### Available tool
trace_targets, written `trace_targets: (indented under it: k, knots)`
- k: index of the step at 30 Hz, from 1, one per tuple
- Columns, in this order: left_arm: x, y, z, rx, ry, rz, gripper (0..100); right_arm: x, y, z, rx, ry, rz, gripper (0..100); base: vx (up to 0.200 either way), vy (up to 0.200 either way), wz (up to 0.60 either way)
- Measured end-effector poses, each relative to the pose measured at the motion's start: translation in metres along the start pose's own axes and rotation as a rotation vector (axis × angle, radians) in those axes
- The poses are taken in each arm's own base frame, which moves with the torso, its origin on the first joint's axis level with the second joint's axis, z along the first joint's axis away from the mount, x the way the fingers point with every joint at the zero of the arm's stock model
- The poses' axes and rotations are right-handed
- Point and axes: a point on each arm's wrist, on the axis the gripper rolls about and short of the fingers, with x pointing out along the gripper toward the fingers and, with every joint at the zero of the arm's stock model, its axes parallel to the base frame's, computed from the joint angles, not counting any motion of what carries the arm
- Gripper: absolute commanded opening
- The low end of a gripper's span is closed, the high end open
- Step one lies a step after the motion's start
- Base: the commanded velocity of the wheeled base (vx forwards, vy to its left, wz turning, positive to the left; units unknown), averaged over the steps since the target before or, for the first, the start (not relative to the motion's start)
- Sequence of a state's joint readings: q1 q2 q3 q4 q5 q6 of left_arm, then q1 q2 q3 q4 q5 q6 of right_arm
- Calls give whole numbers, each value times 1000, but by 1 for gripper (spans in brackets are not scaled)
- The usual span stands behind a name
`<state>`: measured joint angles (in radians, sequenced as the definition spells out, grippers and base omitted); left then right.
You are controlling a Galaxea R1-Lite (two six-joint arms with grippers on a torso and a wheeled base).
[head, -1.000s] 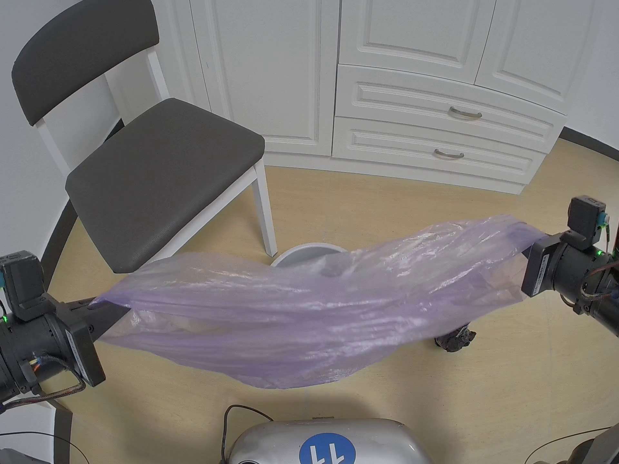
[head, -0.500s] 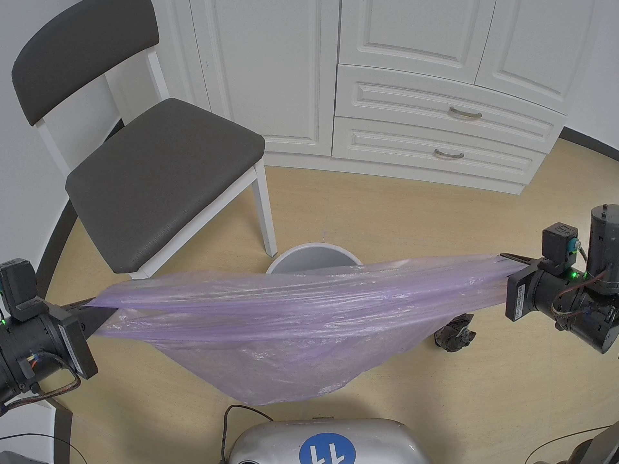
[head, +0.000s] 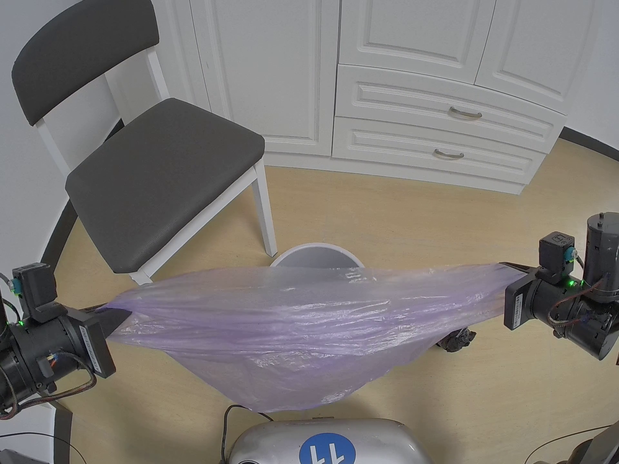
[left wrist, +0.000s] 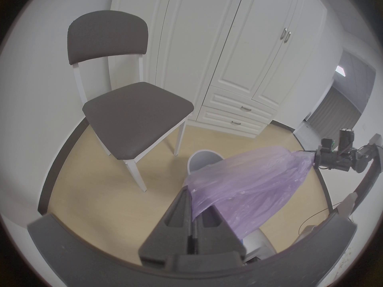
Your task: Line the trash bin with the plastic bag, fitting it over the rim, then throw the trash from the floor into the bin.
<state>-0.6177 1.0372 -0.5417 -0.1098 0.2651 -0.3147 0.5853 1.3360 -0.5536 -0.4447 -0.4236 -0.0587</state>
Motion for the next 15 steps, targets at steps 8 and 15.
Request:
trace_targets:
  k: [8,15]
  knots:
    - [19,1,-7,19,74,66,0,2,1,-5,-58,22,2,0,0,0,0]
    - [31,5,-10,17,115,113,0,7,2,-9,-77,47,-4,0,0,0,0]
